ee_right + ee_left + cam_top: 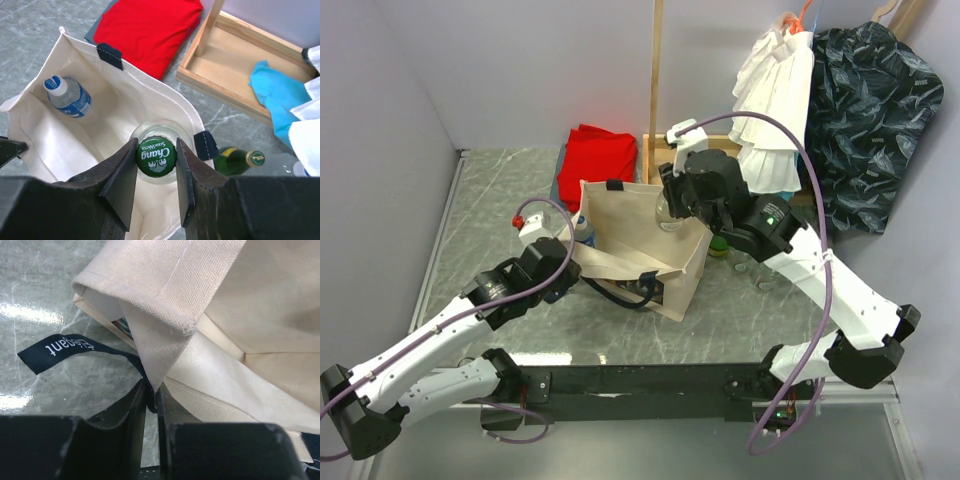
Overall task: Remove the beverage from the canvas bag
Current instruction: Place the drink at the center of the board.
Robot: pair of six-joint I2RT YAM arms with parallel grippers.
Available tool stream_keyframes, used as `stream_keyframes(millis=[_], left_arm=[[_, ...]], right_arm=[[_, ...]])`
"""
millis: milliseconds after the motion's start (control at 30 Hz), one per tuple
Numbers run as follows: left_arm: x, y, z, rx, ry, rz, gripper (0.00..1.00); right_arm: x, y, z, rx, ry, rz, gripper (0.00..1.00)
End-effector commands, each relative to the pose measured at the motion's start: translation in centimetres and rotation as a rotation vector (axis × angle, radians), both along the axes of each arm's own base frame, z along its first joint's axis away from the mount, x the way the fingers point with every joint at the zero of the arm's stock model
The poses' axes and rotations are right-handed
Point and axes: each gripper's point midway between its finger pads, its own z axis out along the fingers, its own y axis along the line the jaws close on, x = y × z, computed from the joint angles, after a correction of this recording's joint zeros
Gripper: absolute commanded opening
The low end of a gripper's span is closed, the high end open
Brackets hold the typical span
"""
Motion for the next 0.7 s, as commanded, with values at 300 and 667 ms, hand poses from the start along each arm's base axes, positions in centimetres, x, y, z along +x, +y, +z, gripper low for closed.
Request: stream_keyframes(millis=[300,667], left_arm=[[0.2,-0.9,0.4,-0.002,-0.010,-0.043,0.18],[0.3,-1.2,0.5,-0.003,-0.012,-0.051,0.18]], right_arm=[[-1.3,-4.3,11.5,0.200,-0.263,-0.092,0.00],[-2.3,-6.7,12.8,0.222,-0.301,-0.148,0.00]])
